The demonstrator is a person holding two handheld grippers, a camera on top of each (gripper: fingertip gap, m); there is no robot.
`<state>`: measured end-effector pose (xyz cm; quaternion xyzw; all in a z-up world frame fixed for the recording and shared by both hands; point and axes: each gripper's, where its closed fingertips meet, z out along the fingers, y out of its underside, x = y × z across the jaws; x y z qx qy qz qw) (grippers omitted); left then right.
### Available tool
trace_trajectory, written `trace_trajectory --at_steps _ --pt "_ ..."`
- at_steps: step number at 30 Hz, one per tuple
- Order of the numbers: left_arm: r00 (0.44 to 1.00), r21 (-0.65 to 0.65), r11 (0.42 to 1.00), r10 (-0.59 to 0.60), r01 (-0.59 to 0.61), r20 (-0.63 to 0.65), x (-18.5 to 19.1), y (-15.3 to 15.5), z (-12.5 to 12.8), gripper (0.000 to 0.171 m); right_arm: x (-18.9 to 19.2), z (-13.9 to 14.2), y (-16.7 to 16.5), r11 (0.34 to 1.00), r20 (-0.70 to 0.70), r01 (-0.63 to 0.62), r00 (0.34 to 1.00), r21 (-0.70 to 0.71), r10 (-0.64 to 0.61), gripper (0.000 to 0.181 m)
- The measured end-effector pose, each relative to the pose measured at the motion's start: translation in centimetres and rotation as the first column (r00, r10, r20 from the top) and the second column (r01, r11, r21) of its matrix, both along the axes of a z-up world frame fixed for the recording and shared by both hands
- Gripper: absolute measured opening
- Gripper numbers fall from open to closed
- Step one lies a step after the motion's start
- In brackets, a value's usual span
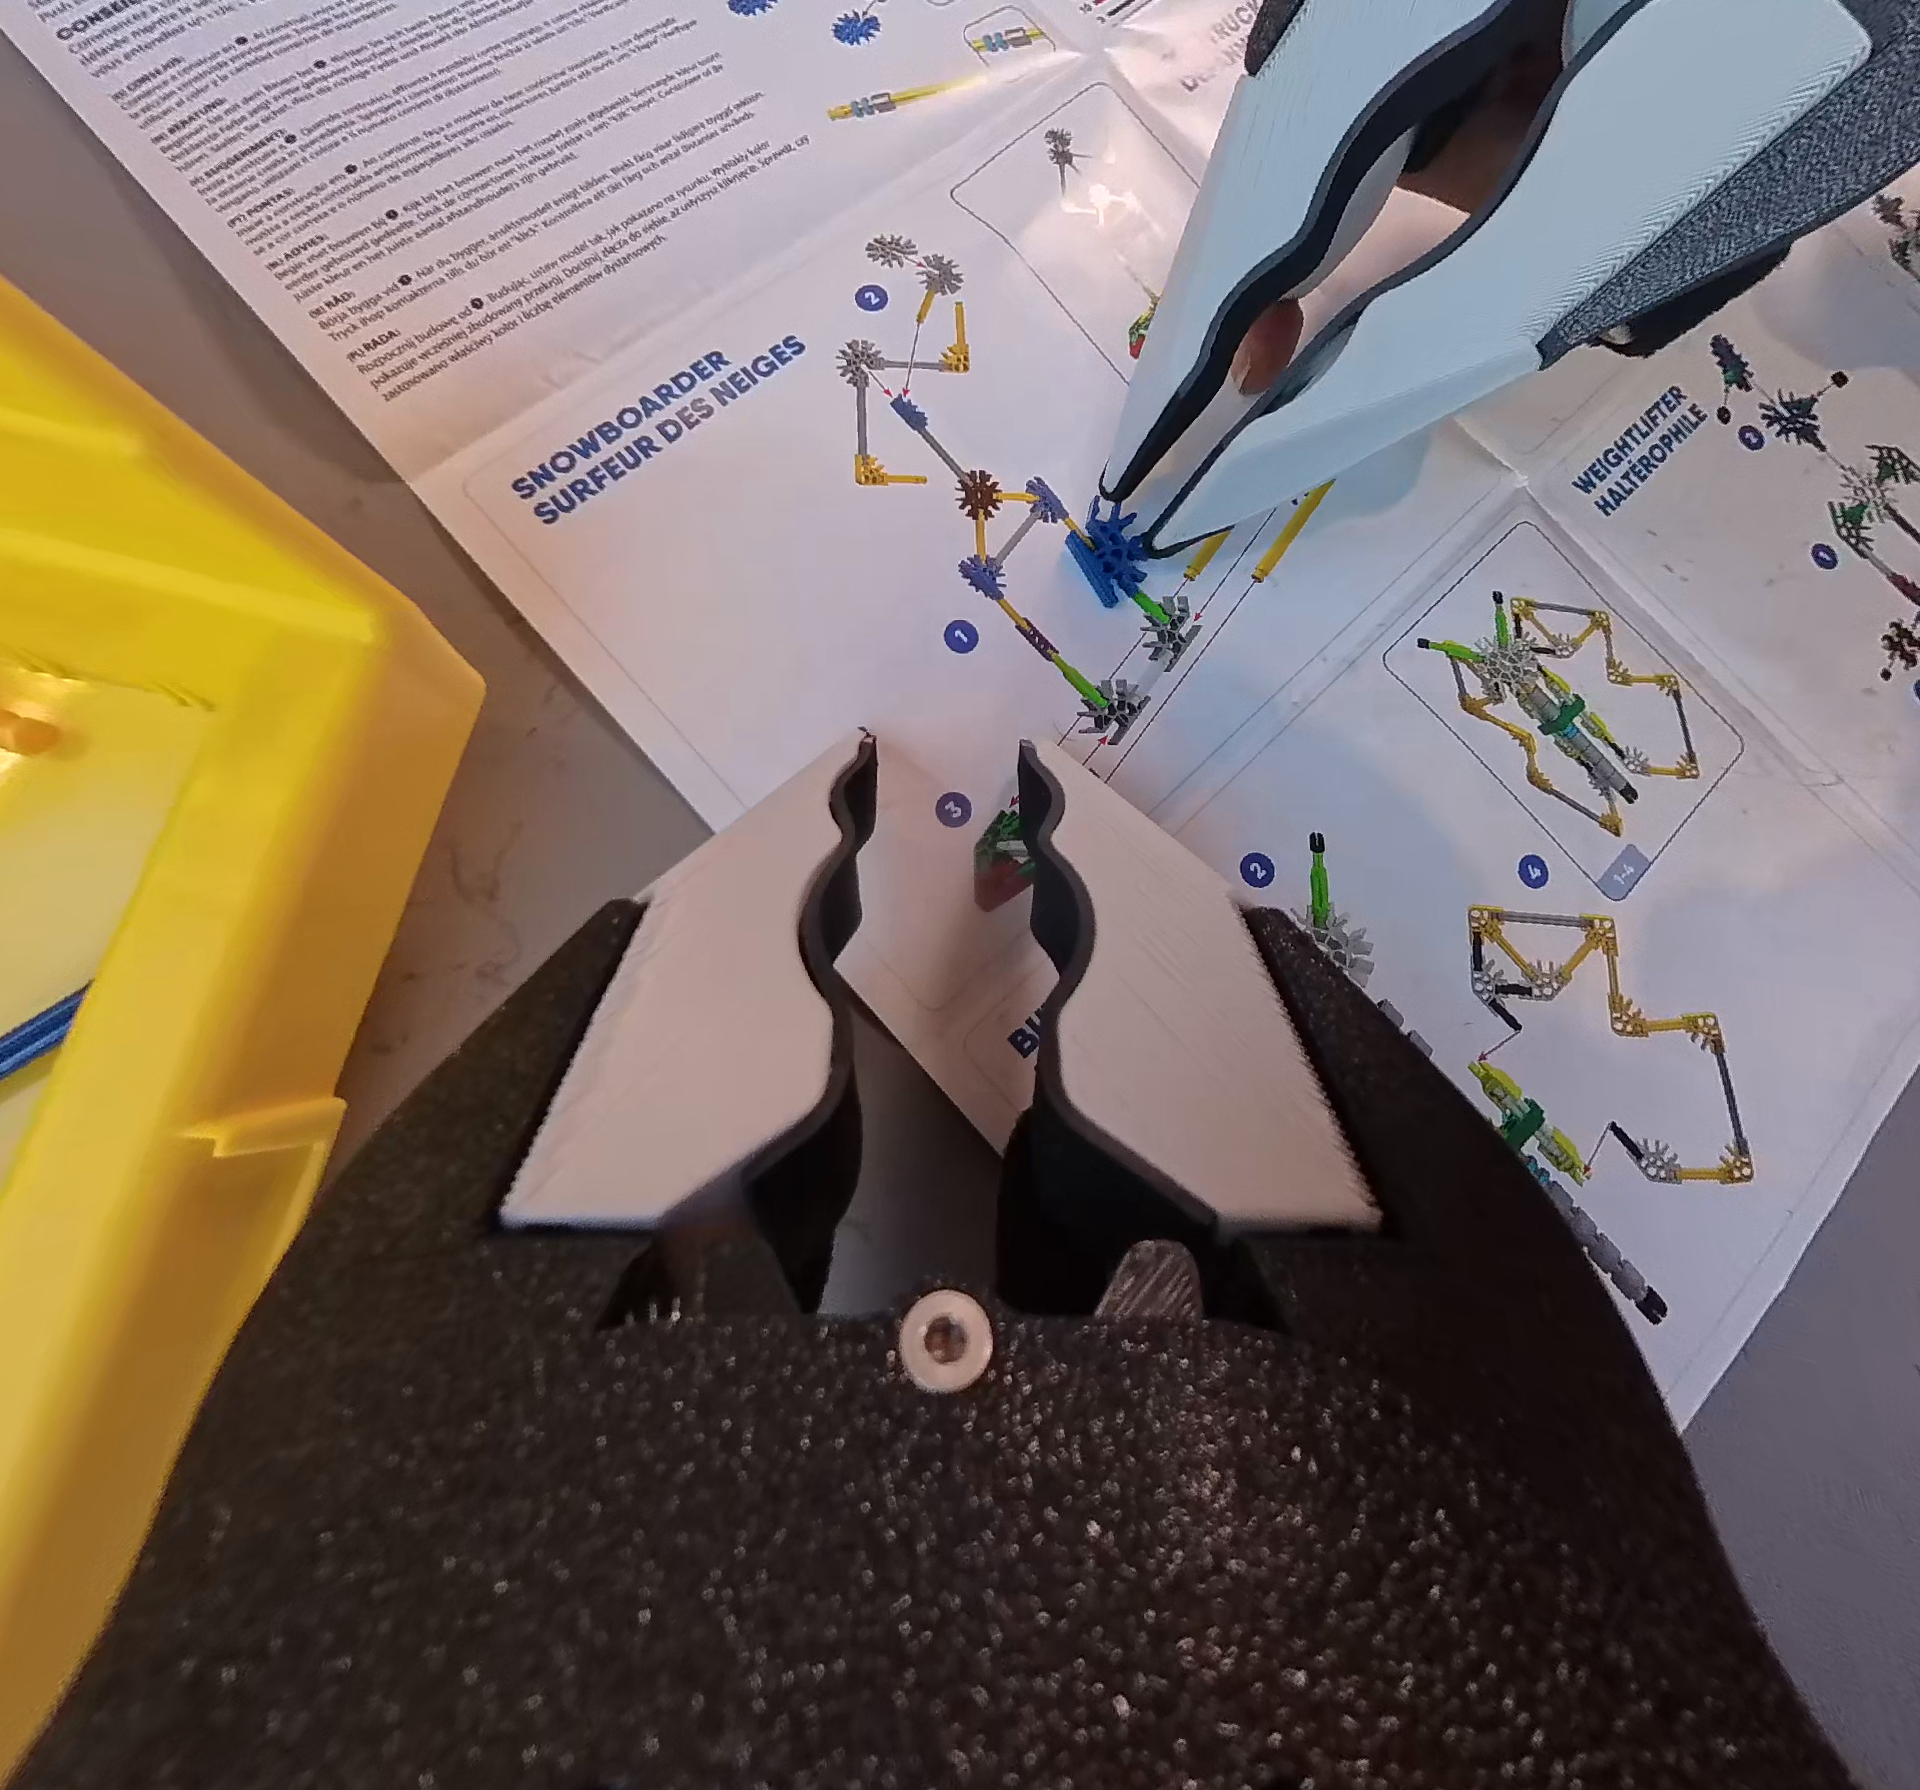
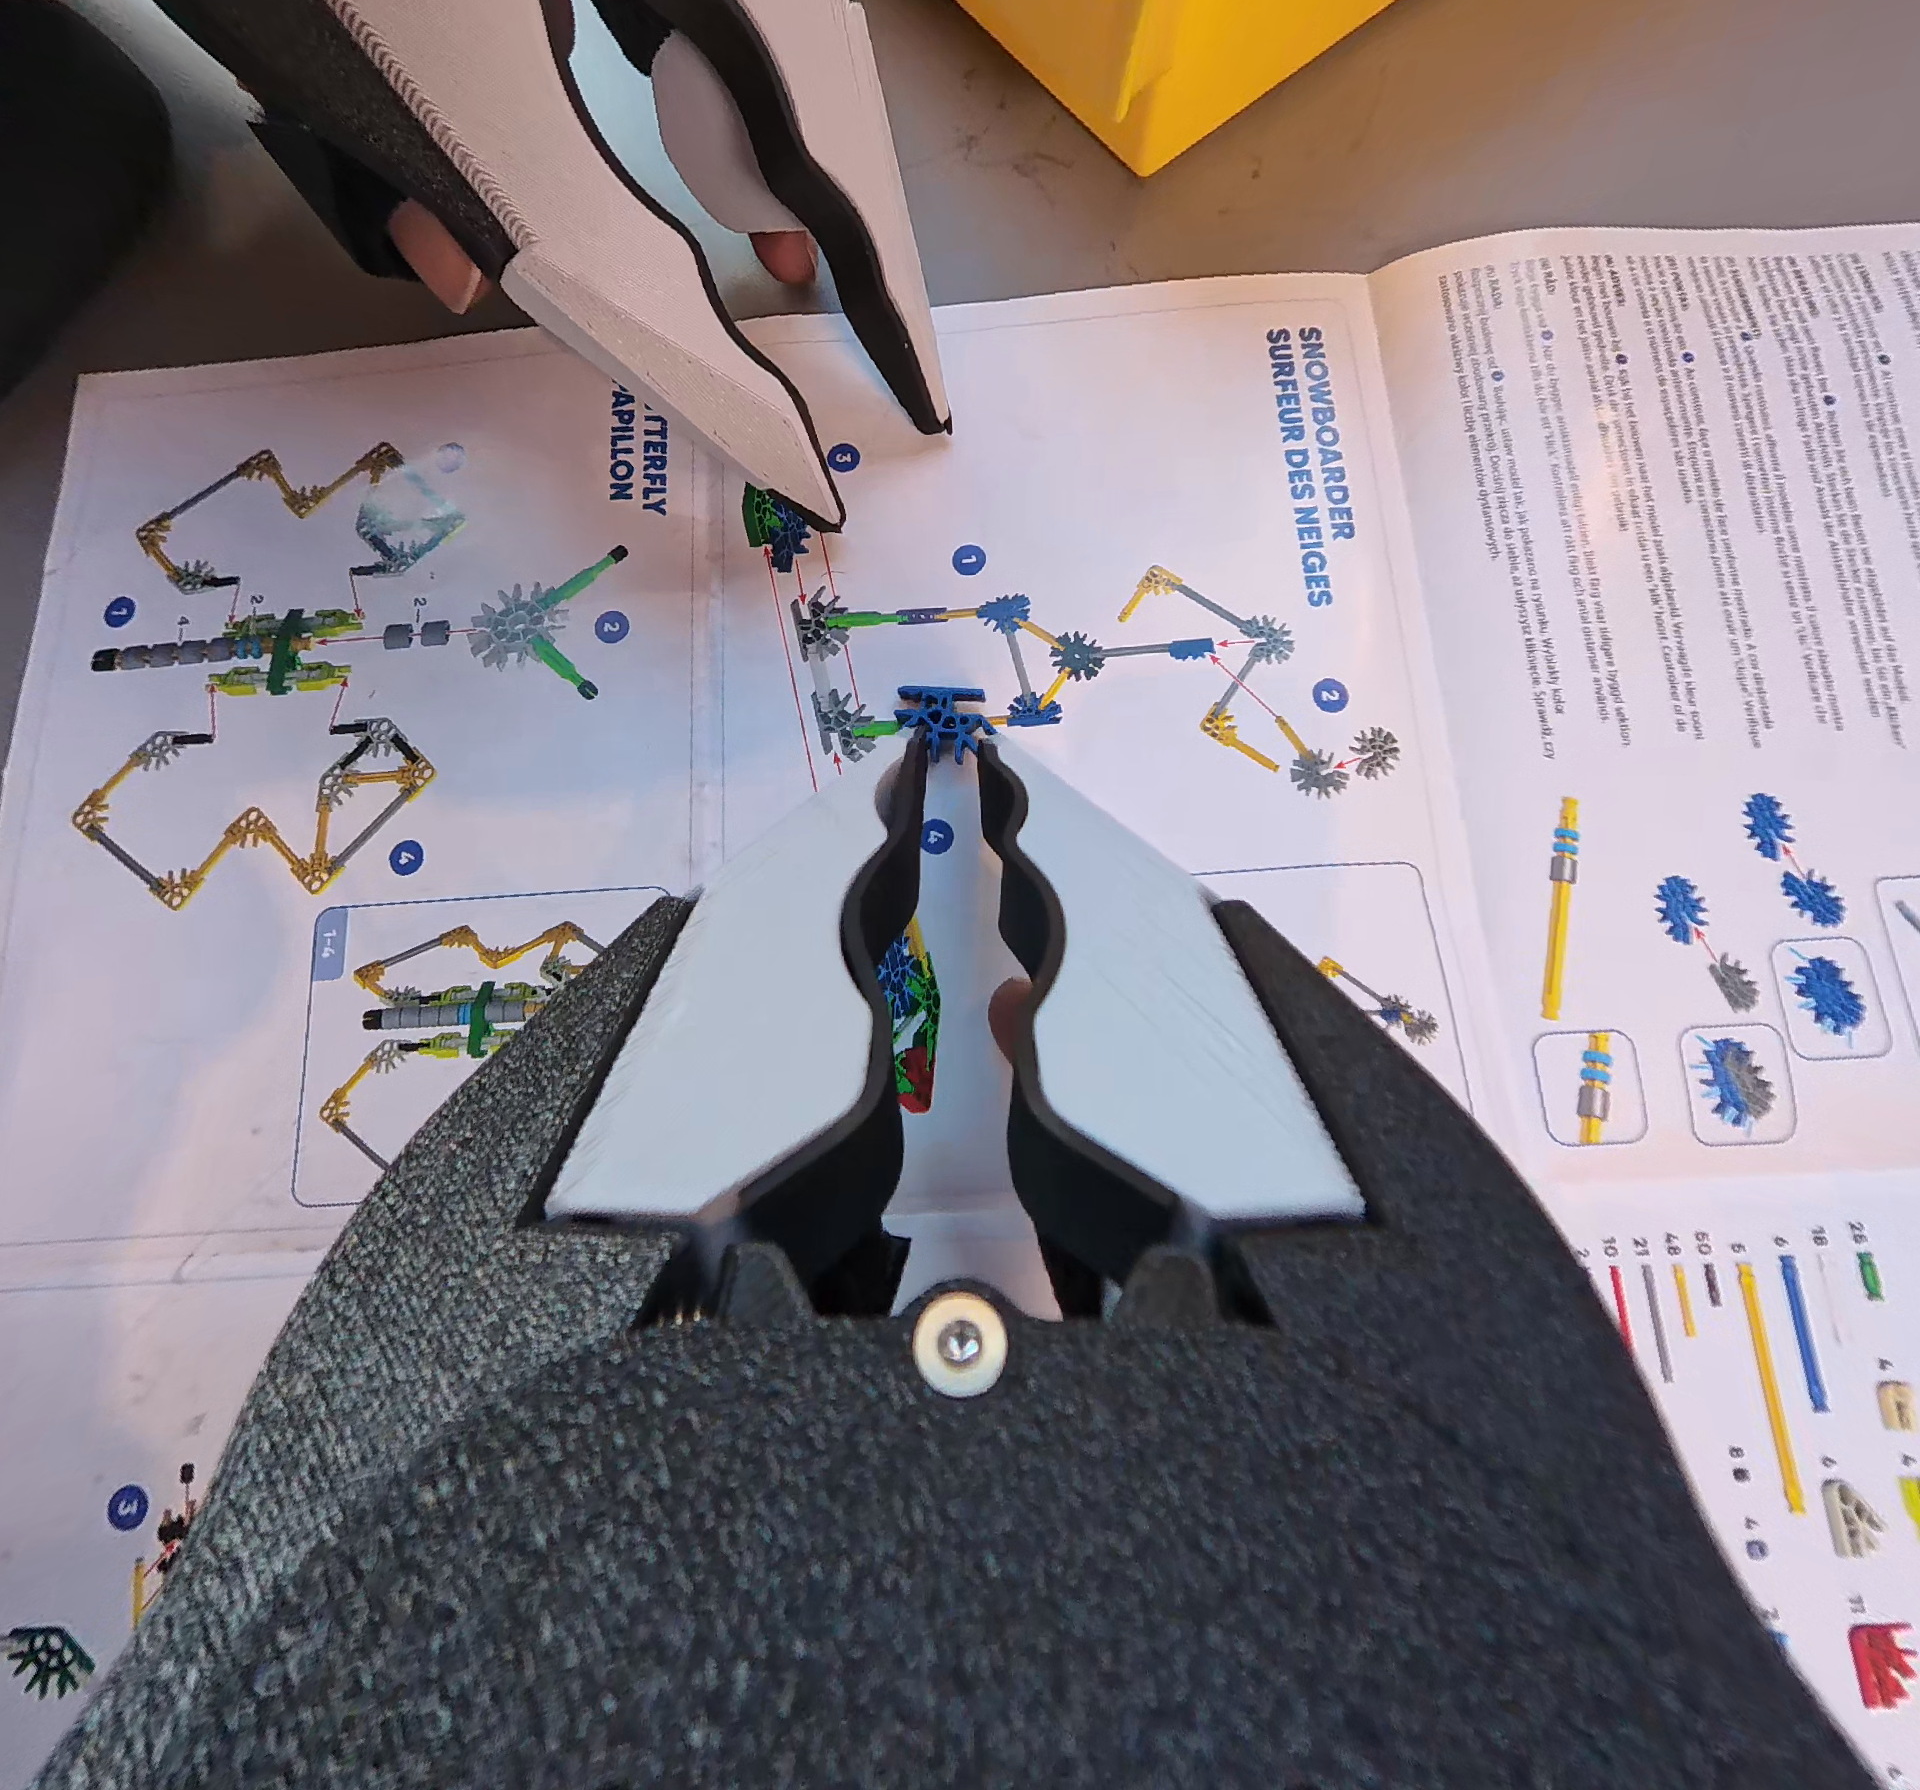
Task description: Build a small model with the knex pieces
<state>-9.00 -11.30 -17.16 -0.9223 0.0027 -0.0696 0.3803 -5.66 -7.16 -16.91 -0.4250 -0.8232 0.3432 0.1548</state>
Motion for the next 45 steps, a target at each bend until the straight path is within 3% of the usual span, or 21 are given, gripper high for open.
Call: trace_trajectory --at_steps 31,40,45 --pt "1.000 -0.003 1.000 -0.003 0.003 -0.009 0.02 -0.03 -0.02 0.027 -0.08 -0.18 0.49 0.999 0.001 0.017 1.000 0.041 -0.017 0.002" --pt "1.000 -0.005 1.000 -0.006 0.006 -0.013 0.05 -0.06 -0.03 0.027 0.29 -0.24 0.21 0.999 0.008 -0.009 1.000 0.051 0.009 0.015" --pt "1.000 -0.006 1.000 -0.008 0.008 -0.017 0.07 -0.07 -0.03 0.027 -0.15 -0.36 0.23 0.998 0.011 0.017 1.000 0.067 -0.018 0.012"
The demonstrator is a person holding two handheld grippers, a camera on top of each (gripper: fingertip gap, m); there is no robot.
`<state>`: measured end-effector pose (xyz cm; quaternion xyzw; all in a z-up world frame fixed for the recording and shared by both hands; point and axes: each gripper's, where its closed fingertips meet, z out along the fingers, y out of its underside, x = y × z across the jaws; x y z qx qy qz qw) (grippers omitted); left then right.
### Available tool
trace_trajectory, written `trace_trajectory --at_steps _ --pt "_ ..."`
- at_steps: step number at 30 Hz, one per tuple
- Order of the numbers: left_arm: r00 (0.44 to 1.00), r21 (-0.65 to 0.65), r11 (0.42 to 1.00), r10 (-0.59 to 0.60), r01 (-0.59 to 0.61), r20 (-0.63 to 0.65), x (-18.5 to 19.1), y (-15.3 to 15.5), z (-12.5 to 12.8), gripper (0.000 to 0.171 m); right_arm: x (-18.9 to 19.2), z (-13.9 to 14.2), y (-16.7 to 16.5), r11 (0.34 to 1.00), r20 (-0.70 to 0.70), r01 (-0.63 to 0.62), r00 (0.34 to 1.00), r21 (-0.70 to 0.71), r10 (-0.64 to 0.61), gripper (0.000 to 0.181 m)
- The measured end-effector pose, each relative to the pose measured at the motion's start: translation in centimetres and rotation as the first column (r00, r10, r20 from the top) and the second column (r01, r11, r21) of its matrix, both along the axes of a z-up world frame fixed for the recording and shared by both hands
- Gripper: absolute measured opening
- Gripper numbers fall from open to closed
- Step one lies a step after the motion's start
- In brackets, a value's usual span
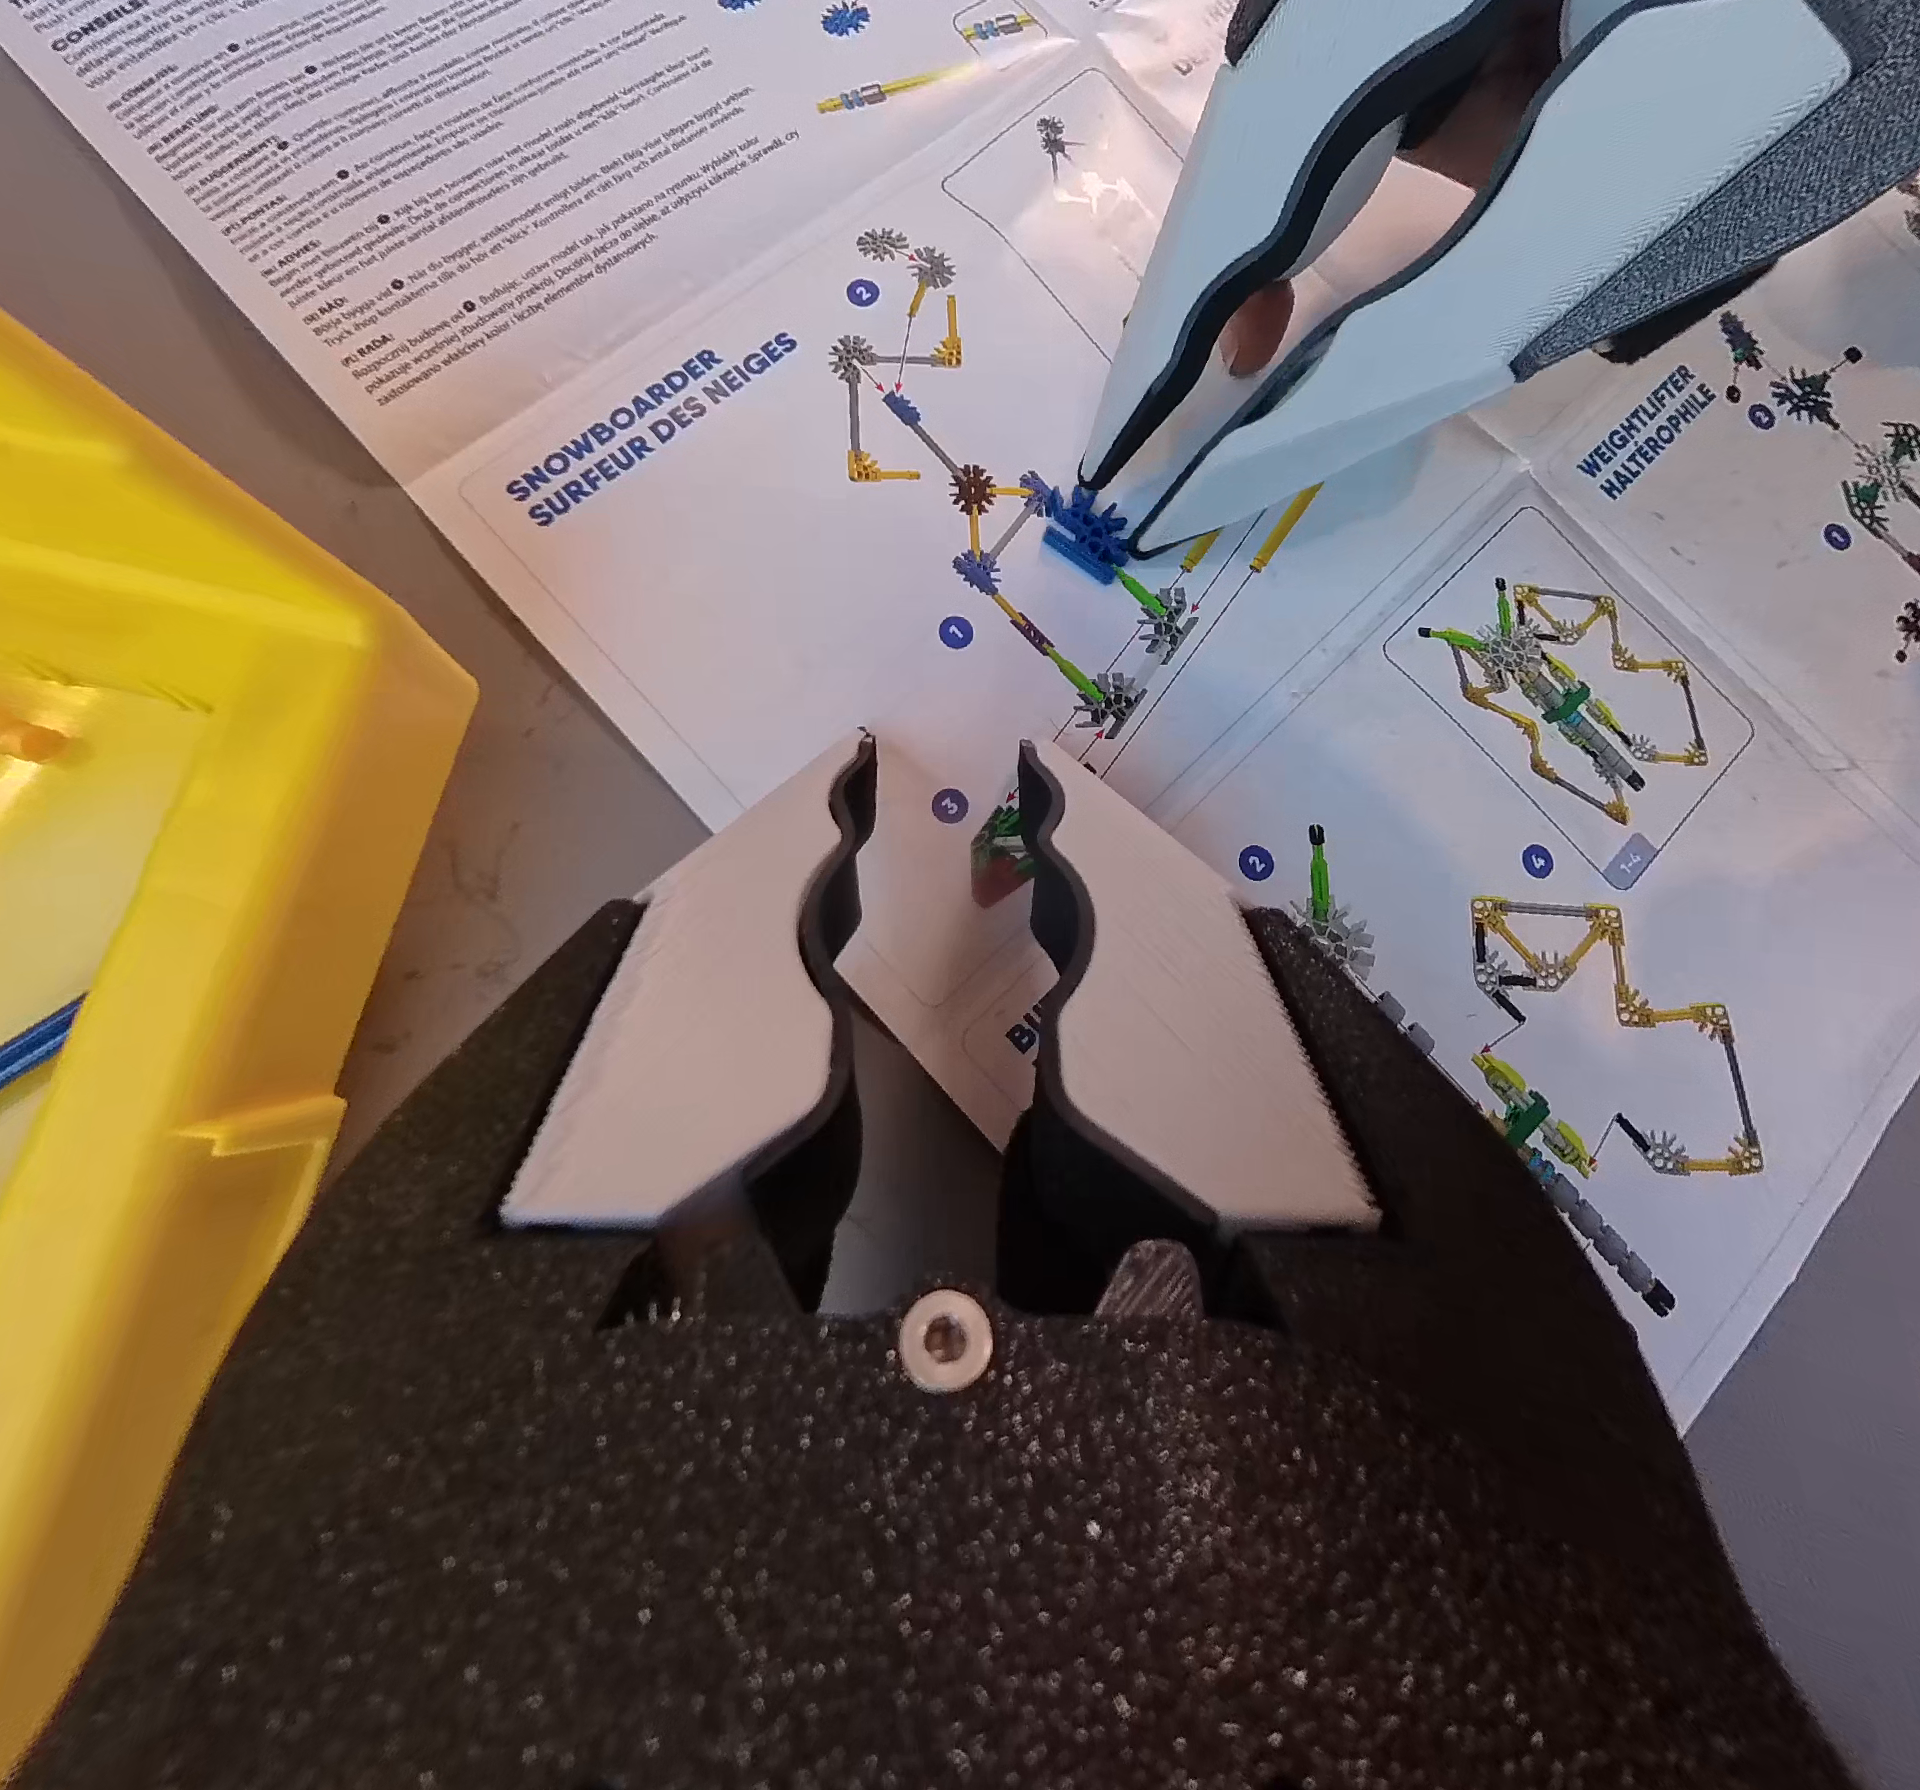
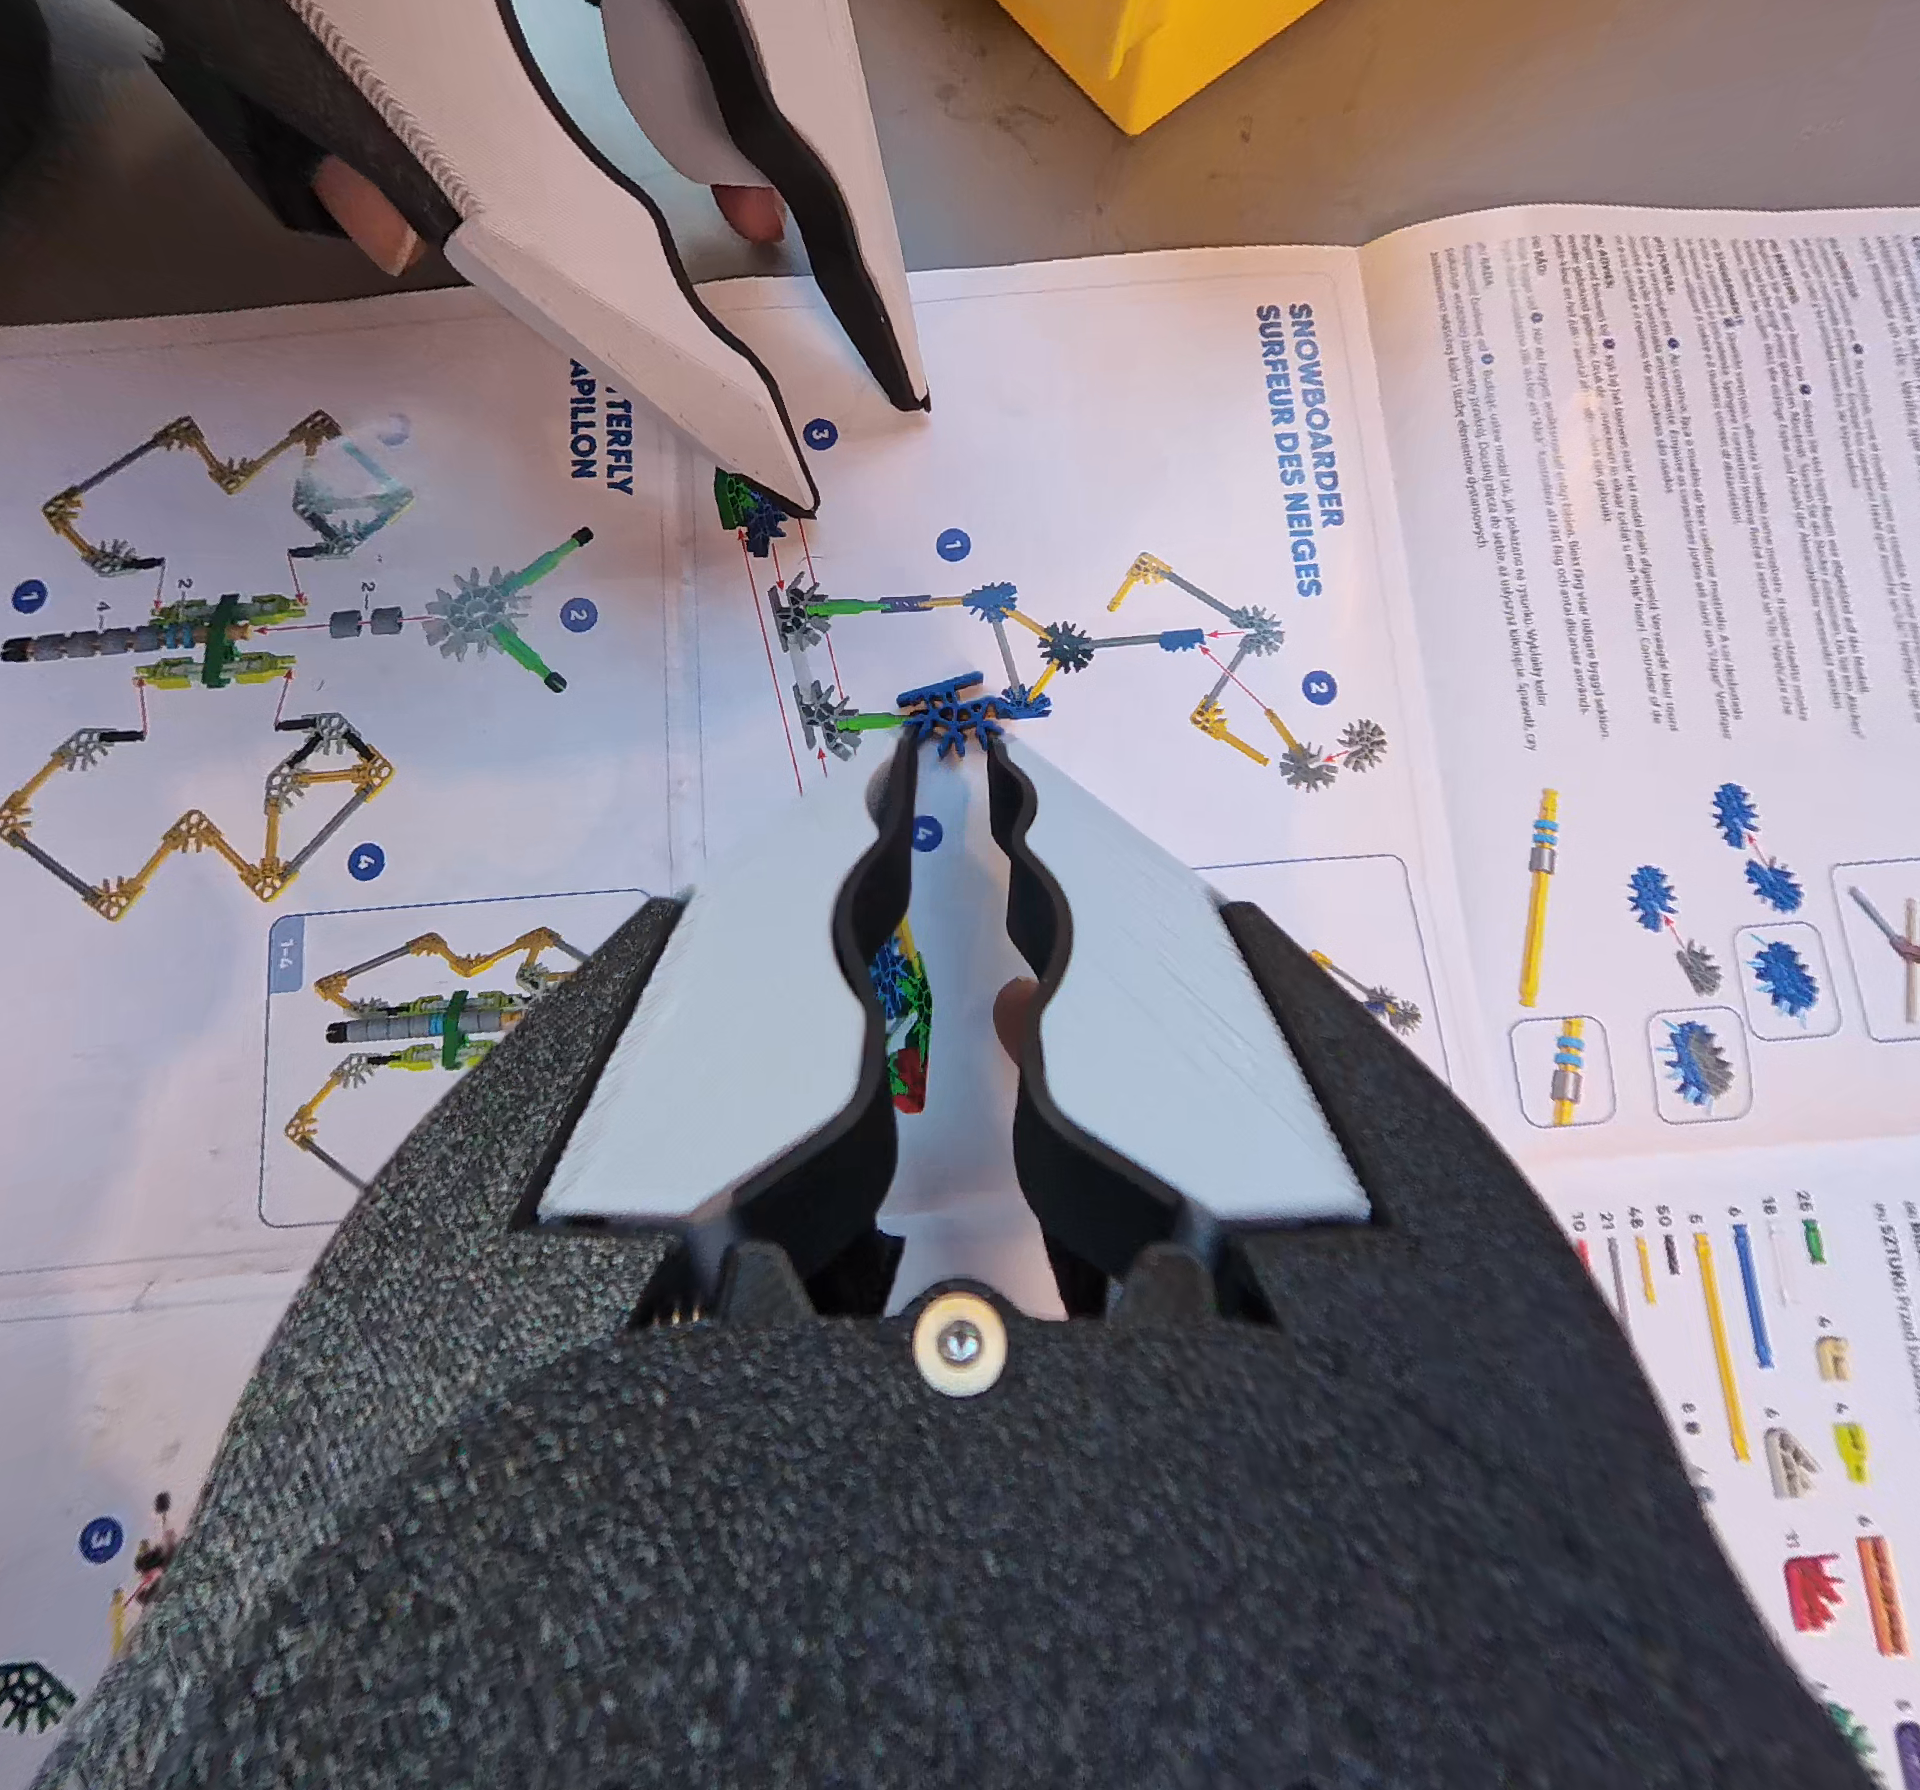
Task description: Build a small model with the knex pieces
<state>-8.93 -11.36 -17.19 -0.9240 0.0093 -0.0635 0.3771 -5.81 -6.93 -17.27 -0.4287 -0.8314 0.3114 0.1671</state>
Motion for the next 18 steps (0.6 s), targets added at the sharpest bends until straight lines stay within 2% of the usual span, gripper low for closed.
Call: trace_trajectory --at_steps 3,6,10,15,18 --pt "1.000 -0.001 1.000 -0.003 0.003 -0.002 0.06 -0.02 -0.01 0.027 -0.04 0.00 0.06 1.000 -0.004 -0.001 1.000 -0.004 0.001 0.010" --pt "1.000 -0.001 1.000 -0.006 0.006 -0.002 0.12 -0.03 -0.01 0.027 -0.18 0.20 0.43 0.999 -0.007 0.017 1.000 -0.043 -0.017 0.000" --pt "1.000 -0.001 1.000 -0.006 0.006 0.000 0.13 -0.04 0.00 0.027 -0.02 0.26 0.80 0.998 -0.006 0.022 1.000 -0.054 -0.023 0.000" --pt "1.000 -0.001 1.000 -0.007 0.007 0.000 0.12 -0.03 -0.01 0.027 -0.06 0.44 0.39 0.999 -0.024 -0.005 1.000 -0.035 0.004 0.017" --pt "1.000 -0.001 1.000 -0.007 0.007 0.000 0.13 -0.03 -0.01 0.027 -0.28 0.03 0.25 1.000 -0.026 -0.025 0.999 0.014 0.025 0.020"
